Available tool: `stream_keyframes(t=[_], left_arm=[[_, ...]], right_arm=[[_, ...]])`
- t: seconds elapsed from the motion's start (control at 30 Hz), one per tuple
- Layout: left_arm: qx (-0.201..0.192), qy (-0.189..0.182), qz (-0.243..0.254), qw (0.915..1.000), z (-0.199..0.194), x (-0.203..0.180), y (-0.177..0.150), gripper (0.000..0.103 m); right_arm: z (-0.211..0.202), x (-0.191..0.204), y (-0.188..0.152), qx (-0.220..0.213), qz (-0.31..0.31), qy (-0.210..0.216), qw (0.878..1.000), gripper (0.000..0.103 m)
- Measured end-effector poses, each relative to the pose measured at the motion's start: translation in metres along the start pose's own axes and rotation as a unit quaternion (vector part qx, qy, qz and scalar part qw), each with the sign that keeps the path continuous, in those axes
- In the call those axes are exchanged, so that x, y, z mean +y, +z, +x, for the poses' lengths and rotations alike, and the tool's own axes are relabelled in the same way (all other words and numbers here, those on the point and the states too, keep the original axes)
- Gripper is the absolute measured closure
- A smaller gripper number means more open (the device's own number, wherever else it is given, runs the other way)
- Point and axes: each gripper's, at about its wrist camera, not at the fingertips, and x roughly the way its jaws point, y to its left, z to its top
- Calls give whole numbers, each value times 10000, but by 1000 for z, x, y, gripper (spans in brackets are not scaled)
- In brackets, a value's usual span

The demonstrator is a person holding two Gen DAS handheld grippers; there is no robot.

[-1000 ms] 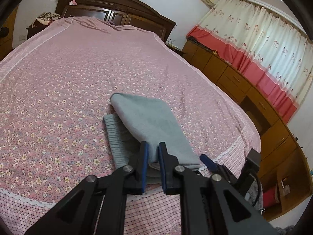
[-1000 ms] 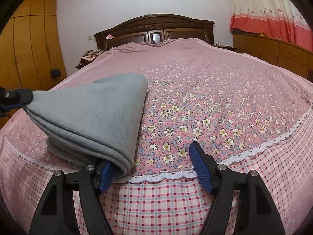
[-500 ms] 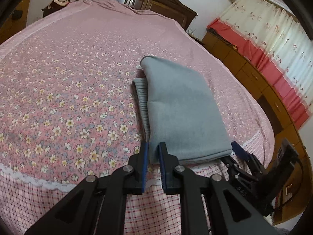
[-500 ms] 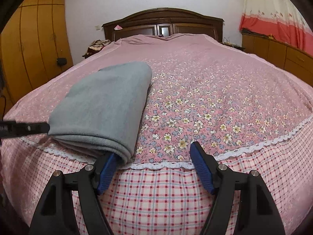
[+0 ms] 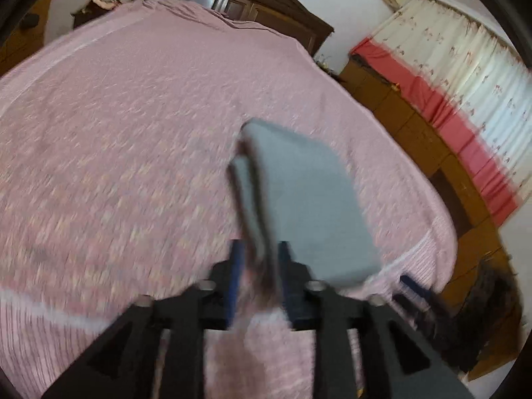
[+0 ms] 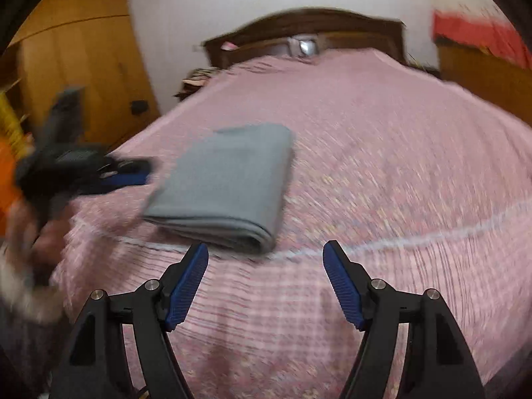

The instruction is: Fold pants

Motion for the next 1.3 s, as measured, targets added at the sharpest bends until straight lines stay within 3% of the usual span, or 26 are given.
stream_keyframes(t=[0.1, 0.23, 0.33, 0.5, 0.67, 0.9, 0.97, 1.1, 1.17, 1.23, 1.3], left_arm=[[425, -386, -54, 9983, 31, 2, 33, 58], [820, -220, -61, 9964, 69, -4, 48, 60], [594, -199, -153, 9979, 71, -6, 47, 71], [290, -260, -52, 9992, 56, -4, 40, 91], [158, -290, -100, 9994, 43, -4, 37, 94], [100, 22, -181, 9998, 32, 2, 18, 94], [247, 84, -245, 9994, 42, 9, 15, 93], [162, 188, -323, 9992, 39, 12, 20, 86], [-223, 458, -134, 9986, 20, 3, 24, 85], [-541, 554, 58, 9970, 3, -9, 27, 85], [-750, 250, 192, 9967, -5, -22, 28, 85]], right_arm=[[9, 12, 11, -61, -271, -15, 9996, 30], [31, 1, 43, -122, 91, 277, 9995, 30], [48, -20, 67, -188, 706, 473, 9962, 30], [74, -41, 77, -91, 1345, 574, 9892, 30], [85, -53, 64, 89, 1583, 584, 9856, 30], [94, -48, 56, 236, 1503, 579, 9867, 30], [96, -43, 60, 262, 1429, 617, 9875, 30], [86, -30, 79, 57, 1192, 908, 9887, 30], [86, -25, 92, -30, 1024, 1196, 9875, 45], [94, -18, 99, 74, 872, 1573, 9837, 90], [102, -15, 95, 266, 857, 1659, 9820, 99]])
